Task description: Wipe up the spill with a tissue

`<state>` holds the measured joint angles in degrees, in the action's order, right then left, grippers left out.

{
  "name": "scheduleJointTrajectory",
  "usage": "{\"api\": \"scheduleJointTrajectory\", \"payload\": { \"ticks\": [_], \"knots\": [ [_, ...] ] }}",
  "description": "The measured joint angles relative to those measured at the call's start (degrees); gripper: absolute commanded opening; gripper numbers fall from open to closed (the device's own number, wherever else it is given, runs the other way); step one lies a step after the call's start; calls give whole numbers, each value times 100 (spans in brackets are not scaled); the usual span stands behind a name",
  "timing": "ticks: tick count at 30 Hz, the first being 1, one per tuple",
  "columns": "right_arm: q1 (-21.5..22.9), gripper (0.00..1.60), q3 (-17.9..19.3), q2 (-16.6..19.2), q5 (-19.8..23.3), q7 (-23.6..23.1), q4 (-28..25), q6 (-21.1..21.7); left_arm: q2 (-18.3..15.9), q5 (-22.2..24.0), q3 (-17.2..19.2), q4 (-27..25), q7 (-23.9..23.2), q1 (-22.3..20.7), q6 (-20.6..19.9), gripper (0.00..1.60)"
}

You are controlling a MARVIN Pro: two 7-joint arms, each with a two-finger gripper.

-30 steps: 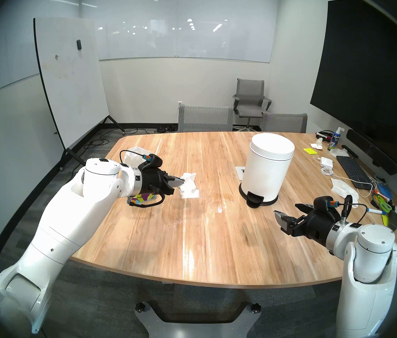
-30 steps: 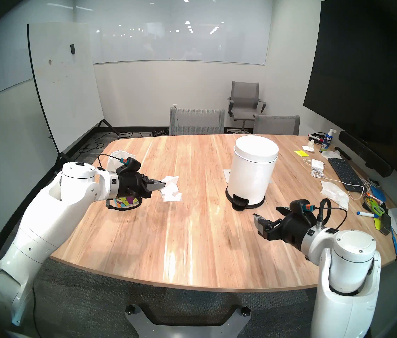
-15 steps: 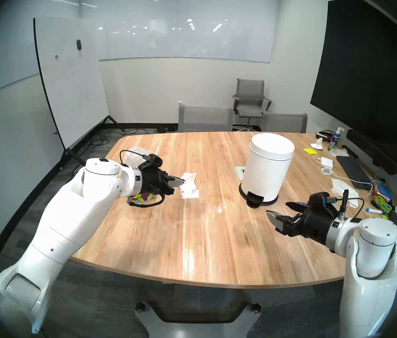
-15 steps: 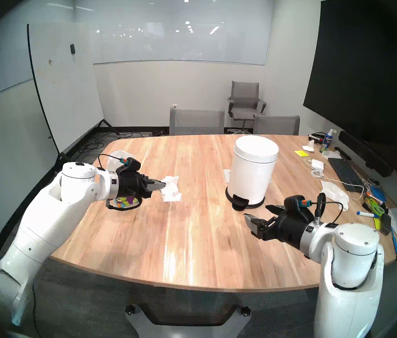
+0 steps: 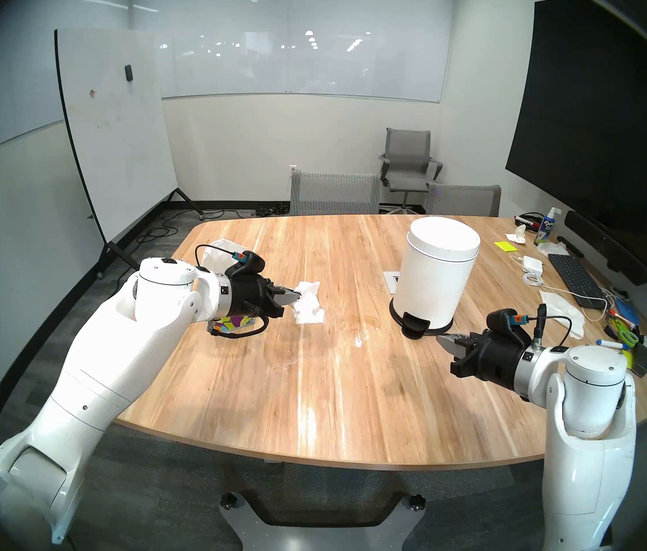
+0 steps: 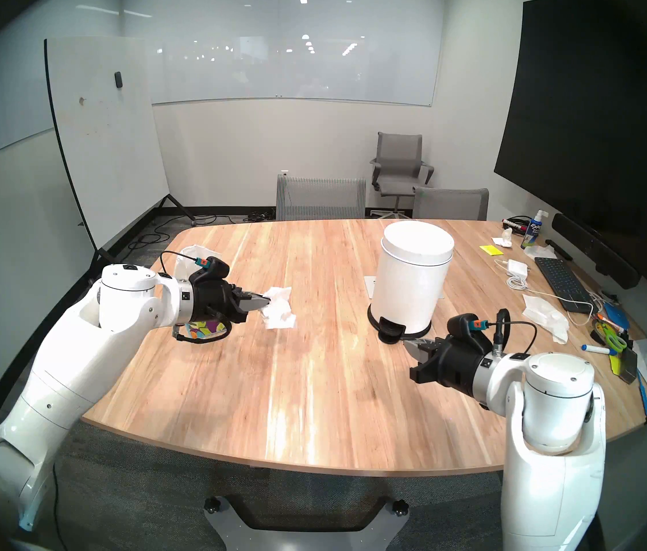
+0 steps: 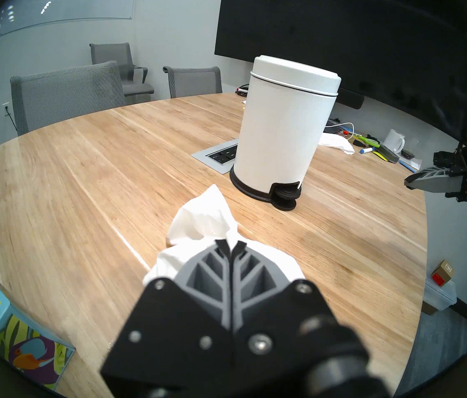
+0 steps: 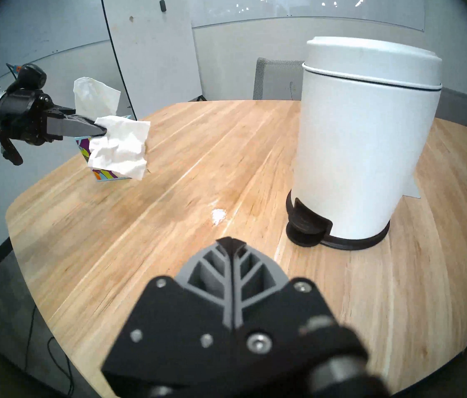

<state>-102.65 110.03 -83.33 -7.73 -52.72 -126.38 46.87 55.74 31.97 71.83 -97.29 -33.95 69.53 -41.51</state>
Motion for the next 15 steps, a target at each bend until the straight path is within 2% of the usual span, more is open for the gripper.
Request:
{"api": "scheduleJointTrajectory", "payload": {
  "ticks": [15],
  "knots": [
    [353, 0, -93, 112, -15, 160, 532, -103, 1, 0, 1, 0, 1, 0, 0, 0]
  ]
}}
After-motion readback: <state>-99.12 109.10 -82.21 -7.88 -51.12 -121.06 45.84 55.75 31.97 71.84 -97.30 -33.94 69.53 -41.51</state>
